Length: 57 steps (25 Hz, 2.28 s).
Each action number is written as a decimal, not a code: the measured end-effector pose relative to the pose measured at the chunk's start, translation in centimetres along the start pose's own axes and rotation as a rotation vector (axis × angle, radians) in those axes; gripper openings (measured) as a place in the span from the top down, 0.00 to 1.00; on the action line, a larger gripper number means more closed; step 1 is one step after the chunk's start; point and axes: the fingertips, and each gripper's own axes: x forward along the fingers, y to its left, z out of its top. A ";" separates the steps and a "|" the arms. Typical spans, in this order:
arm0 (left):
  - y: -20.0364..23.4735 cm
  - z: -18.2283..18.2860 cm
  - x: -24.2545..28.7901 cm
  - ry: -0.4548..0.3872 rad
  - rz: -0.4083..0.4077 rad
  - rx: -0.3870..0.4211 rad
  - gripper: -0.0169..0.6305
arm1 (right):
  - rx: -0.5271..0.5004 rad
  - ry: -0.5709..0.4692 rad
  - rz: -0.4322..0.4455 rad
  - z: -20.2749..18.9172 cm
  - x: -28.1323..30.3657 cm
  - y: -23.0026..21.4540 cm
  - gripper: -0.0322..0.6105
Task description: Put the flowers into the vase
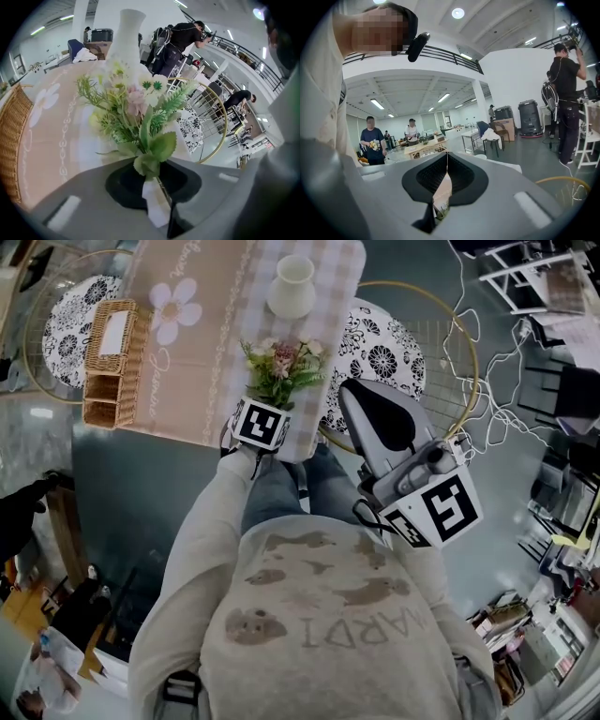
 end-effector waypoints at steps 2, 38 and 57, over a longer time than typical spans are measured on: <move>0.1 0.0 0.0 -0.017 -0.025 -0.046 0.89 | -0.002 0.000 0.002 -0.2 0.1 -0.1 0.90; 6.8 15.2 -24.5 -0.813 0.034 0.067 0.95 | -0.091 -0.090 0.054 5.5 6.5 2.6 0.90; 0.5 28.2 -34.0 -1.190 -0.019 0.367 0.95 | -0.100 -0.090 -0.028 6.4 5.9 0.7 0.90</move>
